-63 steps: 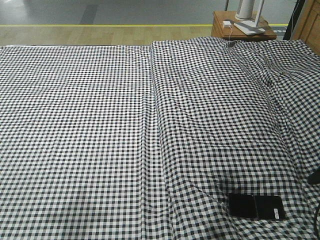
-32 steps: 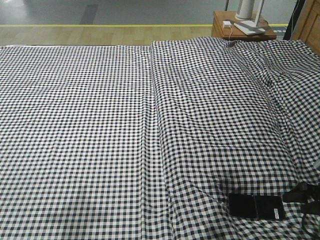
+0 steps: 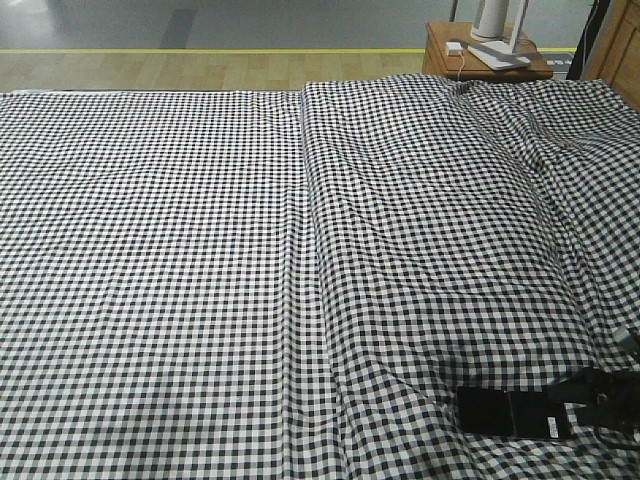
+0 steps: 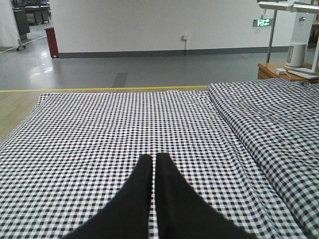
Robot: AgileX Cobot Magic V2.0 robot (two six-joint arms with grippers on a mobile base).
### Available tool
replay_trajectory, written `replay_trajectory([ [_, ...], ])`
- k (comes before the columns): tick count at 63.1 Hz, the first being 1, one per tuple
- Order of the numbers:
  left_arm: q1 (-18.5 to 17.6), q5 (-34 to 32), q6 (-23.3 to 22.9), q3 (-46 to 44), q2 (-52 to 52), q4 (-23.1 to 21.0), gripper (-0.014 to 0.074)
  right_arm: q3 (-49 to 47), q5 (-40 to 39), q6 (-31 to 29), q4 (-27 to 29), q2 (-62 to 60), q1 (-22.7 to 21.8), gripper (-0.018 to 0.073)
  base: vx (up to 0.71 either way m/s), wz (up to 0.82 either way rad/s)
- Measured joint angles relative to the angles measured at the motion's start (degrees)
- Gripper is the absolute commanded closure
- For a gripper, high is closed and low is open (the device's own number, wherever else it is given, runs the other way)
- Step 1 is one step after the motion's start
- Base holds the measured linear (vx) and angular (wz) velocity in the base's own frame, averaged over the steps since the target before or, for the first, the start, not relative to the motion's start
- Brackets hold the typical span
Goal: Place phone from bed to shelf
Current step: 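Close the right gripper on the phone's edge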
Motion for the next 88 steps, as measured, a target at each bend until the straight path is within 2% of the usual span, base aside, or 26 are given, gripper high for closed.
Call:
replay_trajectory([
  [17, 0.0, 0.0, 0.0, 0.0, 0.0, 0.0, 0.0595, -5.3, 3.9, 1.4, 0.6, 3.6, 0.0, -0.0036, 0.00, 0.00],
  [49, 0.0, 0.0, 0.0, 0.0, 0.0, 0.0, 0.0595, -6.1, 8.0, 1.1, 3.8, 9.4, 0.0, -0.0036, 0.00, 0.00],
  [68, 0.0, 0.0, 0.0, 0.0, 0.0, 0.0, 0.0595, -6.4, 9.7, -0.2, 8.5, 11.9, 0.0, -0.0035, 0.00, 0.00],
  [88, 0.0, 0.0, 0.0, 0.0, 0.0, 0.0, 0.0595, -6.4, 9.2, -0.7, 8.3, 12.0, 4.2, -0.0021, 0.00, 0.00],
])
